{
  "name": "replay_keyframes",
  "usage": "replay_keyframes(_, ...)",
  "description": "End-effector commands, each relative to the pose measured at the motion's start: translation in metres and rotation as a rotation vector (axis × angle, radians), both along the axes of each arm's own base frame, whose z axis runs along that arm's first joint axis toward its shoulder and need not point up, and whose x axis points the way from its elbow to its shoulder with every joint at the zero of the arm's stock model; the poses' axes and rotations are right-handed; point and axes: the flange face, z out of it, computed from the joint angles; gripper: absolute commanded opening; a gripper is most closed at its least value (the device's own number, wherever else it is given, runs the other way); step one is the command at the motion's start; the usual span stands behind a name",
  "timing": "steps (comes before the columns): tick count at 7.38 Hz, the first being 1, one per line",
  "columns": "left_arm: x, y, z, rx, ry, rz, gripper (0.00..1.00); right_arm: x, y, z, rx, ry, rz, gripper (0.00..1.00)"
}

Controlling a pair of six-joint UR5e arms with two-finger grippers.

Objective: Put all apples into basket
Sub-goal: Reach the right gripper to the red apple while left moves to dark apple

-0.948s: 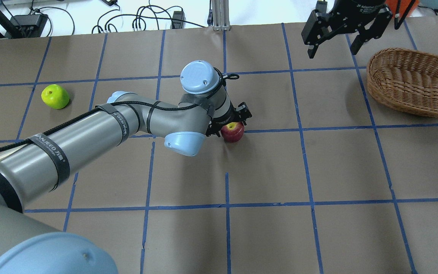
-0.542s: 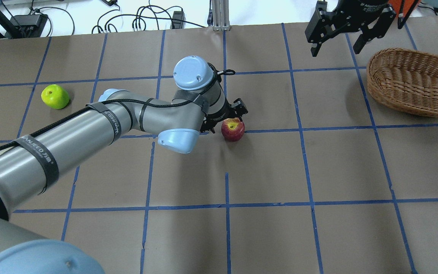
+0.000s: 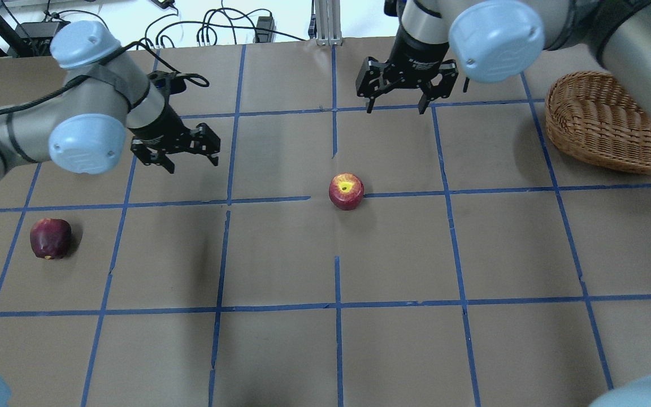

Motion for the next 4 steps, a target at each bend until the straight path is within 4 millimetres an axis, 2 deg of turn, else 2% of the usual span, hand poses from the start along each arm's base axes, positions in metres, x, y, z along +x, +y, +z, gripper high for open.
replay_keyframes(1, 0.114, 0.014, 0.009, 0.034, -0.086, -0.059, 1.0, 0.046, -0.006, -0.069, -0.004, -0.012, -0.025, 1.0)
replay_keyframes(2, 0.153, 0.021, 0.01, 0.054, -0.137, -0.121, 1.0, 0.068, -0.003, -0.122, -0.009, -0.008, -0.03, 1.0)
replay_keyframes(3, 0.198, 0.031, 0.011, 0.055, -0.133, -0.14, 1.0, 0.075, 0.0, -0.147, -0.056, 0.019, -0.01, 1.0)
replay_keyframes(4, 0.248, 0.045, 0.003, 0.061, -0.117, -0.164, 1.0, 0.074, 0.003, -0.156, -0.049, 0.037, -0.009, 1.0)
